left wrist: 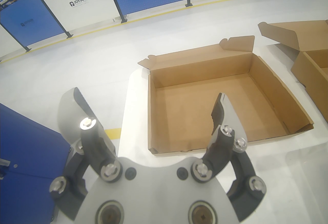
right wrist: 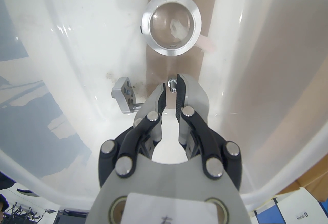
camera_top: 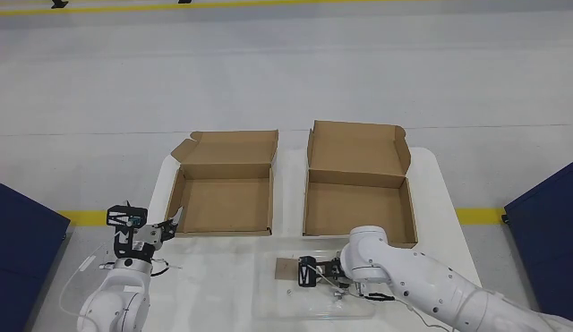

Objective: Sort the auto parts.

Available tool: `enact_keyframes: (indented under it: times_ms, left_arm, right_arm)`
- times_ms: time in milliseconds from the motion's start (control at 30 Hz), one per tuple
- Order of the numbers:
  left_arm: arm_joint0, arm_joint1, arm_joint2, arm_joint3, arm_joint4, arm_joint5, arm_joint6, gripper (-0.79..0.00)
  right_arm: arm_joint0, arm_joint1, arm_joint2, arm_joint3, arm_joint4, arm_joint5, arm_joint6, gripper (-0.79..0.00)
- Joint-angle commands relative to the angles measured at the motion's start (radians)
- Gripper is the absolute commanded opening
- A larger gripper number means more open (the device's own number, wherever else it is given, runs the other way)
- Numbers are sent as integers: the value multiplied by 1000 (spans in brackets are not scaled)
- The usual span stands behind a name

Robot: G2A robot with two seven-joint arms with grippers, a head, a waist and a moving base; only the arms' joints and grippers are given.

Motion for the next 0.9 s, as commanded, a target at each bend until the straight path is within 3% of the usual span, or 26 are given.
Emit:
enact_keyframes:
  times_ms: [0, 167, 467, 867]
  left_arm:
    - [0, 0, 0, 0, 0, 0, 0, 0]
    - [0, 0, 0, 0, 0, 0, 0, 0]
    - [0, 0, 0, 0, 0, 0, 0, 0]
    - [0, 0, 0, 0, 0, 0, 0, 0]
  right_arm:
    - [2, -3, -1, 6, 3, -4, 1, -714]
    - [6, -11, -3, 21, 7, -8, 3, -785]
    - [7, -11, 15, 11, 9, -8, 25, -785]
    - [-34, 28, 64, -104, 8, 5, 47, -785]
